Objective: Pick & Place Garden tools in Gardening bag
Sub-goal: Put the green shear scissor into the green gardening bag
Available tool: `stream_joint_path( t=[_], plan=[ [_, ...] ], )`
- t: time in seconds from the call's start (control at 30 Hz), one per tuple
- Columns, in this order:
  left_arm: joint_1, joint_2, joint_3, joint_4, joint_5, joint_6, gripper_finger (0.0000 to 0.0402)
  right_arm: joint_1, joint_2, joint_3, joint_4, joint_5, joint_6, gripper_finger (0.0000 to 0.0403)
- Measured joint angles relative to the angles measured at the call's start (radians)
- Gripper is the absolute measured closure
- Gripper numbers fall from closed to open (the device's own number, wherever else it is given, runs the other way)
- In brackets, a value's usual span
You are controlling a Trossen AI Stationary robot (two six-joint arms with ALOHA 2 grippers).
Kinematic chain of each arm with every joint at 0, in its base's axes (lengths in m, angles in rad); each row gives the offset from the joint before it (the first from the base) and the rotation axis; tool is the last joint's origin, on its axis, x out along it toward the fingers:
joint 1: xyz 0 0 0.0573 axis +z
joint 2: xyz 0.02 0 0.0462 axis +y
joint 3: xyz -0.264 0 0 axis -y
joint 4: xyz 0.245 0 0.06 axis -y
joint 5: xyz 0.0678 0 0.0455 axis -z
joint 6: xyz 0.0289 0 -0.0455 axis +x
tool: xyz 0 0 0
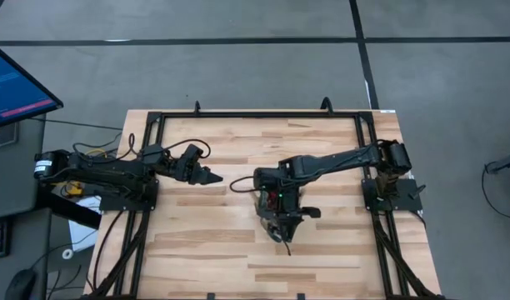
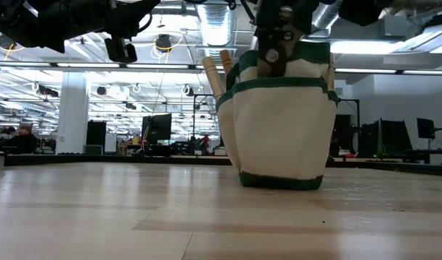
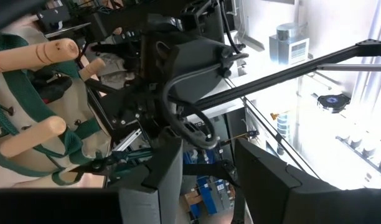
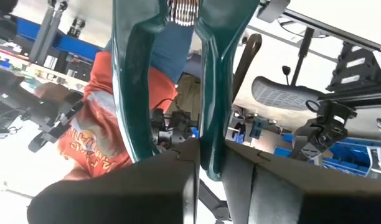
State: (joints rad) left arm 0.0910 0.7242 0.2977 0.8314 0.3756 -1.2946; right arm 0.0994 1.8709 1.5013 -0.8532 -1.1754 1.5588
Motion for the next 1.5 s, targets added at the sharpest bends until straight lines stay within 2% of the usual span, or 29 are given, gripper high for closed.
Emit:
stream_joint_path(
  t=[0.4,0.77,1.03,1.5],
  plan=[
    [0.000,0.000,0.000,0.000,0.000,0.000,0.0256,0.017,-0.001,-0.068,-0.023,-0.029,-0.014,0.0371],
    [0.000,0.000,0.000,0.000,0.000,0.000,0.0256,-0.009,0.001,-0.068,-0.017,-0.029,-0.016,0.0371],
    [0.000,0.000,0.000,0.000,0.000,0.000,0.0256,-0.030,0.024,-0.064,0.126,-0.034,0.009,0.0371],
    [0.001,0.002,0.000,0.000,0.000,0.007,0.0256,-0.057,0.049,-0.055,0.126,-0.032,0.002,0.0371]
  ],
)
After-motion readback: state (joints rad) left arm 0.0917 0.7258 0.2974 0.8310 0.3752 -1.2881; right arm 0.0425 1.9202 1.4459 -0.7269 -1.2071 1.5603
